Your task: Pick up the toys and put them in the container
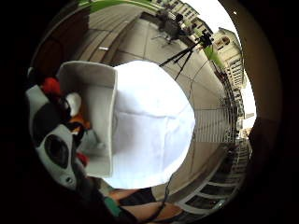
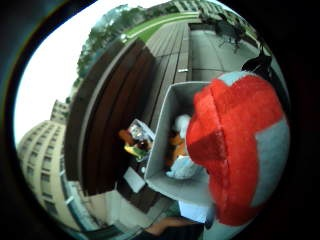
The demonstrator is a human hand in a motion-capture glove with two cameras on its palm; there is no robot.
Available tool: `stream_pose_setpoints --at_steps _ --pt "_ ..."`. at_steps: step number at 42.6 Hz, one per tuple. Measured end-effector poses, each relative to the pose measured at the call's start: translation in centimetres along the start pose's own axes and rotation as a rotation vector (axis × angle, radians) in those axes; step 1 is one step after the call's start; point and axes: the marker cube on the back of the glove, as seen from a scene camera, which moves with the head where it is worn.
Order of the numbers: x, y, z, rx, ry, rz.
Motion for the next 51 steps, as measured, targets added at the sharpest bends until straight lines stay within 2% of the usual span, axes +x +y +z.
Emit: stream_pose_setpoints --at_steps 4,9,12,17,26,37,51 --pt "-0.7 -0.1 1.3 -0.036 -0.016 -0.019" --pt "-0.1 -0.2 3.4 -0.198 0.001 -0.090" --pt "0.0 0.1 4.1 -0.235 -0.001 -0.110" --pt "2.1 0.0 4.3 -0.221 0.011 -0.111" --pt "9.8 1.0 2.7 -0.125 0.050 -0.023" --pt "21.7 5.7 1.1 -0.075 0.102 0.138" --pt "29.2 9.3 2.3 -0.057 0.099 0.237"
